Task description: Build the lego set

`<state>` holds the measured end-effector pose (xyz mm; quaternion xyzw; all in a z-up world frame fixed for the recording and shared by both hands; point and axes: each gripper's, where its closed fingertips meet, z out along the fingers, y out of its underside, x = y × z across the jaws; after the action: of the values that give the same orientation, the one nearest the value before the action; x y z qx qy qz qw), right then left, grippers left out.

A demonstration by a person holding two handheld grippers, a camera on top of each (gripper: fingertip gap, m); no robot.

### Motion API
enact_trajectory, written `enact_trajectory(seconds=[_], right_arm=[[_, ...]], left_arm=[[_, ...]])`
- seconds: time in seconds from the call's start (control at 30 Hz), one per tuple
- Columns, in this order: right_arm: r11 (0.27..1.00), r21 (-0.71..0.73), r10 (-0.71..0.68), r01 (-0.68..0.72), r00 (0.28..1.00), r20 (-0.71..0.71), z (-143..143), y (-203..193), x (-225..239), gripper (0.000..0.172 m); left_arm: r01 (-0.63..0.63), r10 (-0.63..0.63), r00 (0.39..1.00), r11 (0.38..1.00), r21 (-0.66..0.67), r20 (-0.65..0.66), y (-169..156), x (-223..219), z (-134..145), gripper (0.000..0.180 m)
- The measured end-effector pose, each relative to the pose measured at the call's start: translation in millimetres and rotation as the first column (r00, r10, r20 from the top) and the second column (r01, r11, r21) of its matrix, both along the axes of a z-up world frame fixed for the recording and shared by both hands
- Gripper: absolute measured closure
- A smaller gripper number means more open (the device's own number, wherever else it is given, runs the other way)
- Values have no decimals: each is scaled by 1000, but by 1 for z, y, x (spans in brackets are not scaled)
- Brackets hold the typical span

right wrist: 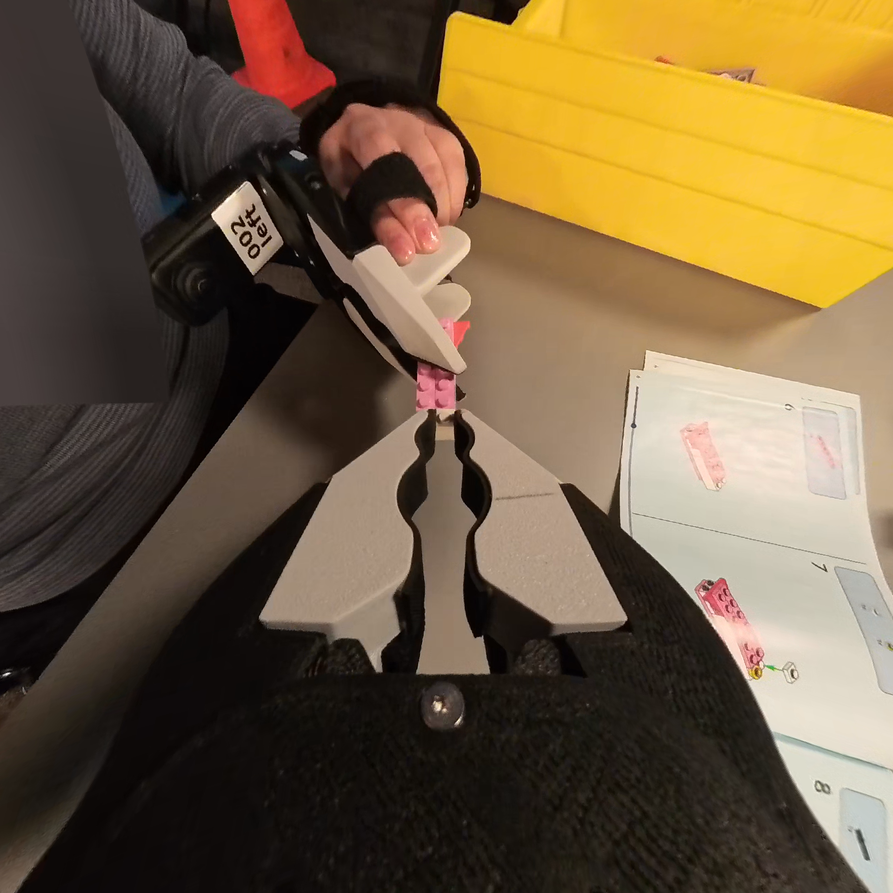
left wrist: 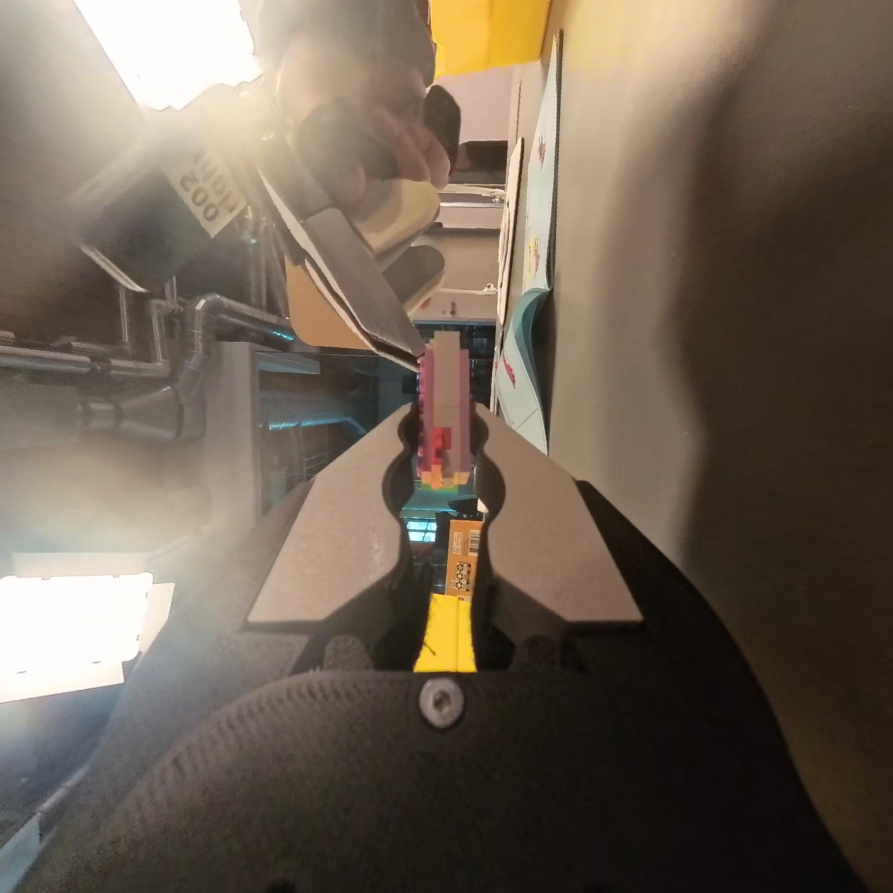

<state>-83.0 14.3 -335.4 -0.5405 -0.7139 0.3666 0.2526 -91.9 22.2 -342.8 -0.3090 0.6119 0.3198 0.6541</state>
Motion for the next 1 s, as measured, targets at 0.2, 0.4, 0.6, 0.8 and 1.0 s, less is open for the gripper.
enact_trajectory(seconds=[0.2,0.4,0.6,0.8,1.0], right_arm=[[1000,6,4,-4,1000,1,0,-1,0,166],[1000,11,11,-11,1000,-2,1,-3,-1,166],[1000,15,1,-1,1000,-18,1,-3,-2,165],[1000,14,3,-2,1000,-19,1,-4,-3,160],[998,23,-57,59,995,-78,10,3,-2,136]], left_arm=[[2,-2,1000,1000,1,2,0,0,1,162],[0,0,1000,1000,1,1,0,1,1,161],[5,-5,1000,1000,1,5,0,1,2,162],[5,-5,1000,1000,-1,6,0,1,1,162],[0,0,1000,1000,-7,5,1,1,1,162]])
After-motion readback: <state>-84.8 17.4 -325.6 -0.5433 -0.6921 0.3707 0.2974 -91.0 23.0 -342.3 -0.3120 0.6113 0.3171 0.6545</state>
